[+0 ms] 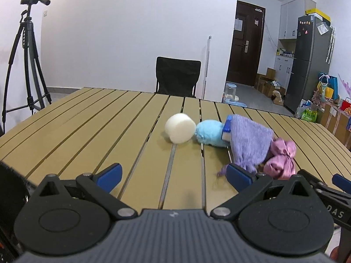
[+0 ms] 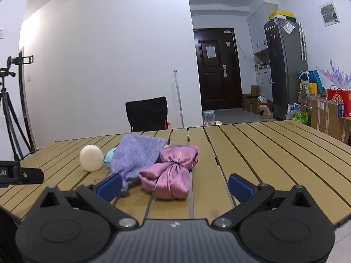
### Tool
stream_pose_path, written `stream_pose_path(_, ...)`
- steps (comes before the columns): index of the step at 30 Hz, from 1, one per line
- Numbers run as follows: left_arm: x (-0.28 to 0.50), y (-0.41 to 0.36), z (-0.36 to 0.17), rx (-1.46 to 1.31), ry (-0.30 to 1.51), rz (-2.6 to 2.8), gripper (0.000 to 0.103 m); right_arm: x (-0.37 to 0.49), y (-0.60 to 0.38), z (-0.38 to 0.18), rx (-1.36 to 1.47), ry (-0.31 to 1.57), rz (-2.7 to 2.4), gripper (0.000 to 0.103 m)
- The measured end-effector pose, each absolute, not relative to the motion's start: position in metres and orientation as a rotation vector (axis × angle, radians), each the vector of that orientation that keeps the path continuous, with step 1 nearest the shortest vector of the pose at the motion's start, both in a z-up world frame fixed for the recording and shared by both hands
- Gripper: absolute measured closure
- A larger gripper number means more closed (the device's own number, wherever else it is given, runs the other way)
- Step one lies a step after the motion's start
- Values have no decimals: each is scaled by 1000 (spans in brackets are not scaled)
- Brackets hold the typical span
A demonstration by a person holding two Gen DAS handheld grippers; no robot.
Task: Collect trash
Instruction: 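Raise both tools back up toward the remaining items on the table, then reach the right gripper to the pink satin bag and close on it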
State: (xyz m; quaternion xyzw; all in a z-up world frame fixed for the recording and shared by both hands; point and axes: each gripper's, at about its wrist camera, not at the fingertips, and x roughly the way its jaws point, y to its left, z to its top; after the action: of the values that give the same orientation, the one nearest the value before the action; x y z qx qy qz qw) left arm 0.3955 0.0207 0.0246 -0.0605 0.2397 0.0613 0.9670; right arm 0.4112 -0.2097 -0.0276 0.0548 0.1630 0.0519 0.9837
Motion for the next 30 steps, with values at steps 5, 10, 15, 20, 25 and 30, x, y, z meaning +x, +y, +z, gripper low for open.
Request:
stream_pose_path(5, 421, 16, 29, -106, 483, 121, 0, 443, -208, -28, 123, 364, 96, 1)
stream_pose_path(10, 443, 13, 28, -110, 495, 107, 0, 475, -202, -31, 124, 424, 73, 4)
stream_pose_path(15, 461, 11, 25, -121, 516, 92, 0, 500, -195, -35, 115, 495, 53, 11)
stream_pose_path(20, 473, 12, 19, -143, 548, 87, 0, 519, -189, -40, 96, 536, 48, 15)
stream_pose_path(25, 478, 9, 13, -138, 571, 77, 0, 527, -189, -42, 123, 560, 71, 25)
stream_pose_path(30, 481, 7, 9, -136, 584, 62, 0, 527, -192, -44, 154, 580, 115, 40)
